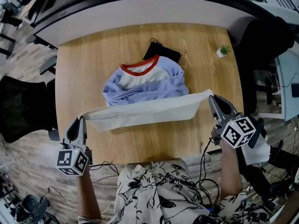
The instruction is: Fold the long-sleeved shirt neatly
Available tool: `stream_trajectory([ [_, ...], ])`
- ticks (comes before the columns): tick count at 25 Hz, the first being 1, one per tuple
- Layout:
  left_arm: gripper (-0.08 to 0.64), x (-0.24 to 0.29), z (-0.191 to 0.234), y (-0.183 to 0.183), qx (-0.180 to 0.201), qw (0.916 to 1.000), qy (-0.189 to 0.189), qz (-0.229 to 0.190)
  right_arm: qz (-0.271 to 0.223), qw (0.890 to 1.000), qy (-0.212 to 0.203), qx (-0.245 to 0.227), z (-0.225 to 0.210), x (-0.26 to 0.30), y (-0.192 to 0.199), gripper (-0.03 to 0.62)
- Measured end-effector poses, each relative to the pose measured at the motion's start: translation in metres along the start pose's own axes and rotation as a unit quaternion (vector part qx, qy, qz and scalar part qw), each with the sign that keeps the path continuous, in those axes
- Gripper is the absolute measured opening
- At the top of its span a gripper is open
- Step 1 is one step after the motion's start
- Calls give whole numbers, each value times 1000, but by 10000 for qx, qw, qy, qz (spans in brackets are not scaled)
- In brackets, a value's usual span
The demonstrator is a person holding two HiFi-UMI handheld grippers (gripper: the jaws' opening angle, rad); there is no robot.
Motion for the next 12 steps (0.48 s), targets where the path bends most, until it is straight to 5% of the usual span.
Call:
stream_trajectory([
  [8,29,69,52,-27,100,9999,63,-119,-40,9999,64,-115,-7,75,-38,19],
  [12,29,112,87,-19,-60,9997,220,-4,127,9995,211,190,-12,124,-38,20],
])
Point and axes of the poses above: the fingertips, and each gripper's own axes: x forward along the fingers, z to its left, y out of its underside, the point moved 9 cm from there along -x, backward along the fingers, and after that the axes turned 15 degrees about y, right-handed, at the moved point
